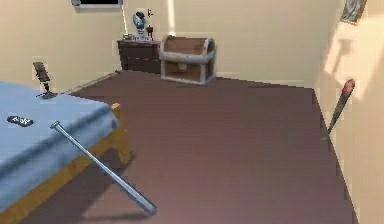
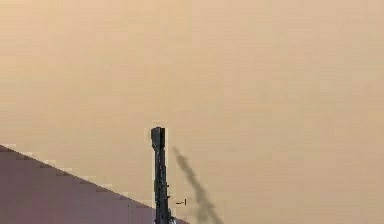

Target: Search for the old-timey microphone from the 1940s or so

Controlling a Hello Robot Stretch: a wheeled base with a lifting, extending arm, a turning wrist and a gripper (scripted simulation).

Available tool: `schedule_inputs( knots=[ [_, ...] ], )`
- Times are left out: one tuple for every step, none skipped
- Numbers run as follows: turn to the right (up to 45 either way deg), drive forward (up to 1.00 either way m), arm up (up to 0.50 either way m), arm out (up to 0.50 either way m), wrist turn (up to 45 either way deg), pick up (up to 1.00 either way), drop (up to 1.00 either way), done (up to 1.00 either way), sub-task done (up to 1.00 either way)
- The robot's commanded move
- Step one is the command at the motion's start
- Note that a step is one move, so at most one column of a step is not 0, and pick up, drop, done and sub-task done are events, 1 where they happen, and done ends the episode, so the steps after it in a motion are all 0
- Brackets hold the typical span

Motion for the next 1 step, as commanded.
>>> schedule_inputs(
  knots=[
    [9.0, 0.00, 0.00, 0.00, 0.0, 0.00, 0.00, 0.00, 0.00]
  ],
)
